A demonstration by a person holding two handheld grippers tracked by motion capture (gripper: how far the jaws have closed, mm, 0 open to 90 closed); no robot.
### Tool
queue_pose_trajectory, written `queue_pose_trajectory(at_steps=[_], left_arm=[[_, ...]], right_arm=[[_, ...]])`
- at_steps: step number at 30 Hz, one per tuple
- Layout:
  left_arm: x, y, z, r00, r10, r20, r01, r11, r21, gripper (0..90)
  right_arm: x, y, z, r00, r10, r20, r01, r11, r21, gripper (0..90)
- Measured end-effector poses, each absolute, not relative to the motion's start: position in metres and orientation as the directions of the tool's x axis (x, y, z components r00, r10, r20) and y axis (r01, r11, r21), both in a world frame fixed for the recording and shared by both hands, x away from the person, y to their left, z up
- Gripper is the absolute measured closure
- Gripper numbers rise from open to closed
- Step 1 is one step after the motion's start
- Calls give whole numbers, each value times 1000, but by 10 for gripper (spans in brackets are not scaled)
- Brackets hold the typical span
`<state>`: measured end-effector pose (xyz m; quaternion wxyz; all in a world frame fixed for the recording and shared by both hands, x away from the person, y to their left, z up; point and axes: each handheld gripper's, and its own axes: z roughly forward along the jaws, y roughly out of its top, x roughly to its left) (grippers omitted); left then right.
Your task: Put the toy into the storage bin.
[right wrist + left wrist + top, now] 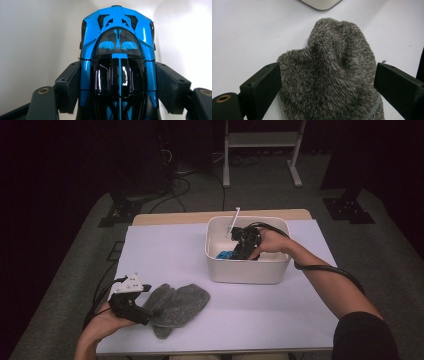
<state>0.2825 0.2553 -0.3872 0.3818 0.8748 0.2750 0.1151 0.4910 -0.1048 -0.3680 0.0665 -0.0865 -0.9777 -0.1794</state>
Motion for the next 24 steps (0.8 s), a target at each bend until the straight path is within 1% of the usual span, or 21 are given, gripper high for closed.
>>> queue_pose_trajectory(at_steps=[7,12,16,19,24], left_arm=[[281,256,-386,820,572,-9,393,-552,735,70],[281,256,-386,821,570,-6,391,-555,734,70],[280,255,-386,824,567,-5,388,-558,733,70],[280,255,-386,825,565,-3,387,-561,732,70],[279,255,-385,823,568,-1,387,-561,732,70]], right_arm=[[491,-104,-370,-973,146,180,198,927,318,267],[491,-104,-370,-969,167,182,217,928,303,254],[494,-105,-363,-967,173,186,229,910,345,279],[494,-106,-358,-970,175,170,224,914,339,271],[493,-110,-350,-968,186,167,236,899,369,269]])
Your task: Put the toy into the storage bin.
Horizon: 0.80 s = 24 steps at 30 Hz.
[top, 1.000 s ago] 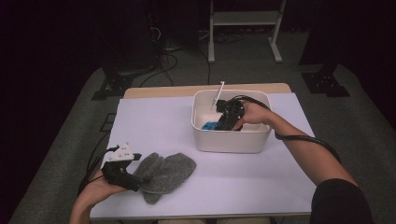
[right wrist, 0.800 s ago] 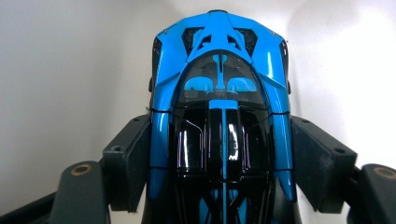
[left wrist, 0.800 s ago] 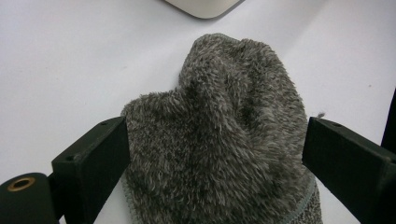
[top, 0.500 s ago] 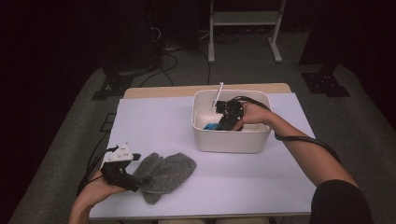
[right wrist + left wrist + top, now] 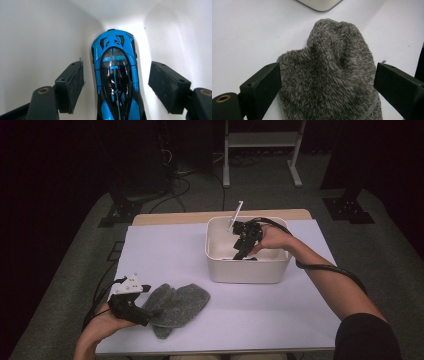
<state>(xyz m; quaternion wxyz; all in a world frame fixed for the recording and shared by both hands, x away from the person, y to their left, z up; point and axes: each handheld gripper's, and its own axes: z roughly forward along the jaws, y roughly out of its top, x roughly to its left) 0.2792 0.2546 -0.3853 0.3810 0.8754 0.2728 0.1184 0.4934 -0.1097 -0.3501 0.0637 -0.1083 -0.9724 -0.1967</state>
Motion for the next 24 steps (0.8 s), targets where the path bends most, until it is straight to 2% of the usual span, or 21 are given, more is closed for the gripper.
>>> queue_pose_trajectory(at_steps=[24], left_arm=[[279,251,-388,827,562,-1,380,-559,737,70]], right_arm=[[467,-149,-278,-970,229,84,240,847,475,255]])
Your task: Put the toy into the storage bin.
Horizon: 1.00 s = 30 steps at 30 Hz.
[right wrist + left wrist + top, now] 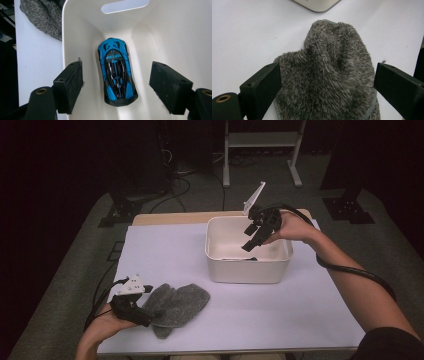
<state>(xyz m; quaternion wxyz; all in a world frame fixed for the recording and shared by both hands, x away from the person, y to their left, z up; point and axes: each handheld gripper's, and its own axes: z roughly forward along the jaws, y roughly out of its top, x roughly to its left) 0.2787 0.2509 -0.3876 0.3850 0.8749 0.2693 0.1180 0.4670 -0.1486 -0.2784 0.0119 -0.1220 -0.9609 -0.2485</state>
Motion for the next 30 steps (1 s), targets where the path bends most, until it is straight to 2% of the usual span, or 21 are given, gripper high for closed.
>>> queue_pose_trajectory(at_steps=[12,30], left_arm=[[280,251,-393,824,566,-10,389,-554,736,70],[280,250,-395,826,564,-26,395,-545,739,70]], right_arm=[[449,-172,-257,-963,264,58,257,826,502,244],[417,-210,-244,-949,312,43,285,794,537,239]])
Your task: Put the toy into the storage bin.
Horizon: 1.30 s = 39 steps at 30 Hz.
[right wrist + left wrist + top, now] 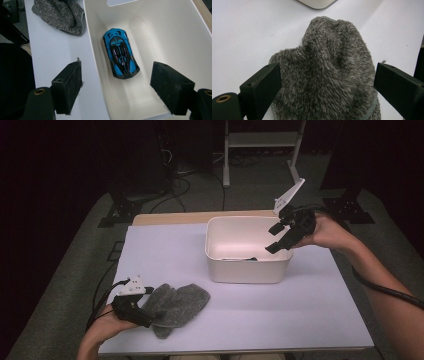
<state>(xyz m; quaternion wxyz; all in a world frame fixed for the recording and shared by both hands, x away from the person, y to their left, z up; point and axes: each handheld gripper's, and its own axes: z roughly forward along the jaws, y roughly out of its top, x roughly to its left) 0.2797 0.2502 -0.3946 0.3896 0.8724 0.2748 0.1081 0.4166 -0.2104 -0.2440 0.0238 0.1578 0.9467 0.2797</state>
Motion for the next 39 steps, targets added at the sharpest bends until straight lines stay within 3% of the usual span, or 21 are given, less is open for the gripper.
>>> queue_pose_trajectory(at_steps=[19,39], left_arm=[[279,250,-397,825,565,-18,398,-559,727,70],[280,249,-399,824,566,-17,399,-559,727,70]], right_arm=[[387,-252,-248,-930,365,43,323,758,567,221],[361,-290,-276,-900,427,91,393,699,597,190]])
